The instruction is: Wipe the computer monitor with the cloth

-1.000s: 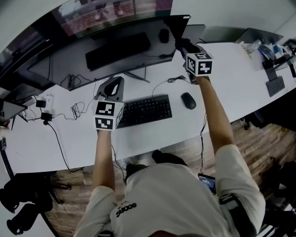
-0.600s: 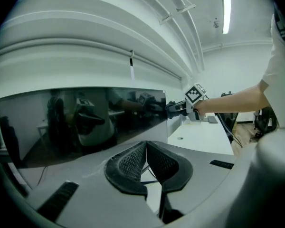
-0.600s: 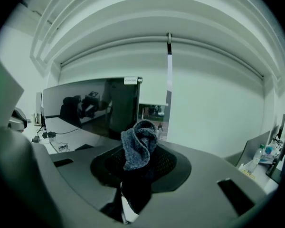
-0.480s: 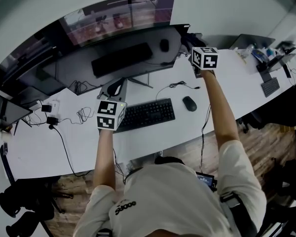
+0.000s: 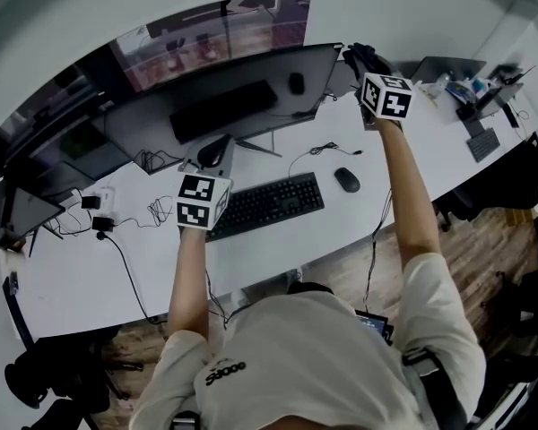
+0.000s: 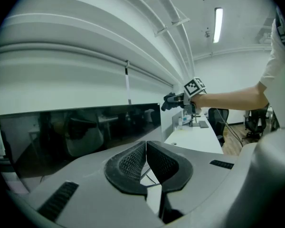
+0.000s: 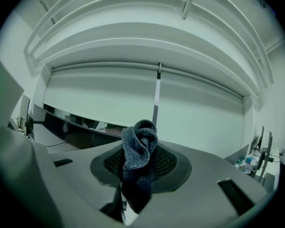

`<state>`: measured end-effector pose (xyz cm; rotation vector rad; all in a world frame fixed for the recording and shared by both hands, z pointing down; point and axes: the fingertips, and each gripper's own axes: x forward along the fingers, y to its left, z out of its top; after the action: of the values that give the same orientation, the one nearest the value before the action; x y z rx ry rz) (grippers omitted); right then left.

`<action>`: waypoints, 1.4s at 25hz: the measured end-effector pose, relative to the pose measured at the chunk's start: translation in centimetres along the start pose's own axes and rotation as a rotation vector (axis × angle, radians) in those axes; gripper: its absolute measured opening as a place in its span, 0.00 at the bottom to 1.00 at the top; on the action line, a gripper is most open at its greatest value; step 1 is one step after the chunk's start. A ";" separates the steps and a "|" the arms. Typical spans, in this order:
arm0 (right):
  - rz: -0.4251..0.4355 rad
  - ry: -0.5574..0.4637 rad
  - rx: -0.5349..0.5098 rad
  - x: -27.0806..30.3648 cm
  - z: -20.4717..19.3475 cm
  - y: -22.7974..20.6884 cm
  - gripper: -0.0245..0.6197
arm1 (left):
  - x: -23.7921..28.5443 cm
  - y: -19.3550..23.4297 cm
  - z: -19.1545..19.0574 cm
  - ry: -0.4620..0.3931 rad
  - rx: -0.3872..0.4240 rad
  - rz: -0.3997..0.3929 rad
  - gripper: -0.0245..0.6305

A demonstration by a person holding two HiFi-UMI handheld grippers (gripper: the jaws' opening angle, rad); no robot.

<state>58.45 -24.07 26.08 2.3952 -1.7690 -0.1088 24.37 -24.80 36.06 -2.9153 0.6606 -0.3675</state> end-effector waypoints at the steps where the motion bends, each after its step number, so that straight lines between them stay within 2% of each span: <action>1: -0.013 -0.001 -0.001 -0.9 0.0 0.2 0.18 | -0.3 0.0 0.1 -0.005 0.004 -0.009 0.07; 5: -0.035 0.013 -0.017 -4.9 -0.9 1.8 0.18 | -1.3 0.1 0.7 -0.026 0.010 -0.053 0.07; 12: -0.068 0.070 0.003 -13.3 -4.7 5.5 0.18 | -2.5 -0.4 1.2 -0.086 0.035 -0.115 0.07; 20: -0.144 0.110 -0.008 -22.9 -7.1 10.8 0.18 | -4.7 -3.4 2.0 -0.163 0.044 -0.239 0.07; 26: -0.160 0.128 -0.031 -27.9 -7.1 14.5 0.18 | -5.5 -6.4 2.6 -0.181 0.072 -0.324 0.07; 35: -0.180 0.095 -0.074 -31.7 -4.4 17.1 0.18 | -7.1 -8.6 3.4 -0.189 0.124 -0.387 0.07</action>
<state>33.64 1.65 32.22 2.4585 -1.4813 -0.0790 22.59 -13.79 32.83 -2.8967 0.0429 -0.1575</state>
